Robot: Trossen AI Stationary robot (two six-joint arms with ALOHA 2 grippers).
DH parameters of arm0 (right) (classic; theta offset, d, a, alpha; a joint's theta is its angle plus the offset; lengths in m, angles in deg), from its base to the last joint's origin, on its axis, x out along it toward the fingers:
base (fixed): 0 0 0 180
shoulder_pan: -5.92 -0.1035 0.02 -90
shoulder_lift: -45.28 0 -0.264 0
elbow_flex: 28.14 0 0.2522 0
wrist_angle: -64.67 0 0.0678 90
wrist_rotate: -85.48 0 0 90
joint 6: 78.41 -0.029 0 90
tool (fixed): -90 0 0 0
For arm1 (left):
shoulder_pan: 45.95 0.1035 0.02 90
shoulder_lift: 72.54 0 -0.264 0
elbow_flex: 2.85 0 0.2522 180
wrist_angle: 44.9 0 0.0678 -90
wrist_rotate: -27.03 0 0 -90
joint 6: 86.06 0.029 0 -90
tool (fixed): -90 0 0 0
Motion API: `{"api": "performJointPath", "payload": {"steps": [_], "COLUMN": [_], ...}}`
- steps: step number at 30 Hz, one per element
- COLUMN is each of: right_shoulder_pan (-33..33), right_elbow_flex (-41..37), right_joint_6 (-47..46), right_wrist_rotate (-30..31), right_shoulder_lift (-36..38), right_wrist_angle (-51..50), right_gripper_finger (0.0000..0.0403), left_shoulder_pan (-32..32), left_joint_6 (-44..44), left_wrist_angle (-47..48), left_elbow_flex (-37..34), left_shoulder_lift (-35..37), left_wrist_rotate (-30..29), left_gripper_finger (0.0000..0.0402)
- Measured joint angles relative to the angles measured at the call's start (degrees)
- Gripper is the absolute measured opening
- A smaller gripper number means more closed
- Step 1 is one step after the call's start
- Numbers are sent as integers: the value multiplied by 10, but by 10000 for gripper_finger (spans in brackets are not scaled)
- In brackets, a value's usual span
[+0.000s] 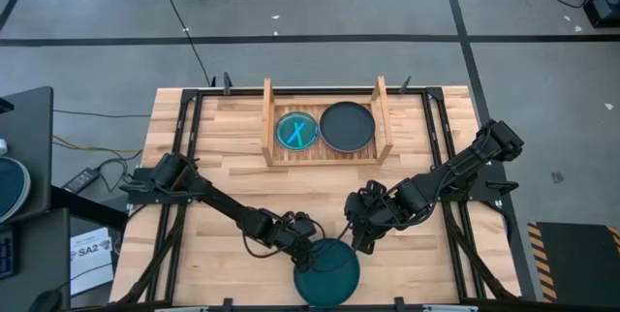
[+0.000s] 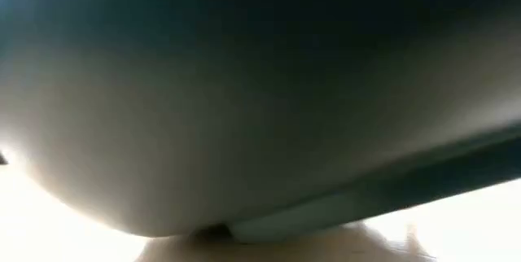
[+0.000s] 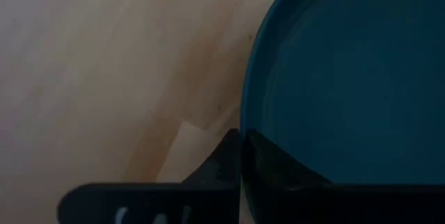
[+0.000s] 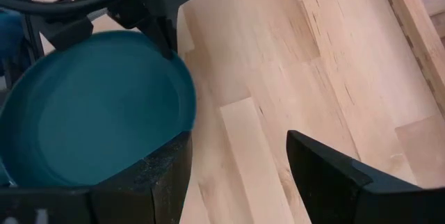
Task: Place and stack plates onto a shelf
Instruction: Stack the large black plate on top of the large black plate on the shelf
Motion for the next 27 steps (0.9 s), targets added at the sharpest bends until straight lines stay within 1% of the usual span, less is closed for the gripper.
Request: {"api": "performJointPath", "payload": {"steps": [3, 6, 12, 17, 20, 24, 27], "right_shoulder_pan": [0, 0, 0, 2, 8, 20, 34], "right_elbow_flex": [0, 0, 0, 0, 0, 0, 0], "right_joint_6": [-28, -57, -42, -45, -46, -50, -60], "right_wrist_rotate": [0, 0, -20, -15, 4, 50, 62], "right_shoulder_lift": [0, 0, 0, 0, 0, 0, 0], "right_wrist_angle": [0, 2, 24, 44, 61, 79, 80], "right_gripper_finger": [239, 239, 239, 239, 239, 238, 238], "left_shoulder_pan": [4, 6, 7, 7, 8, 11, 14], "left_joint_6": [5, 31, 66, 83, 87, 96, 96], "left_wrist_angle": [4, 9, 57, 110, 142, 177, 200], "left_elbow_flex": [0, 0, 0, -1, -1, -1, -1], "left_shoulder_lift": [3, 7, 35, 68, 89, 112, 127], "left_wrist_rotate": [-3, -8, -38, -80, -104, -128, -137], "left_gripper_finger": [14, 13, 13, 12, 12, 12, 12]}}
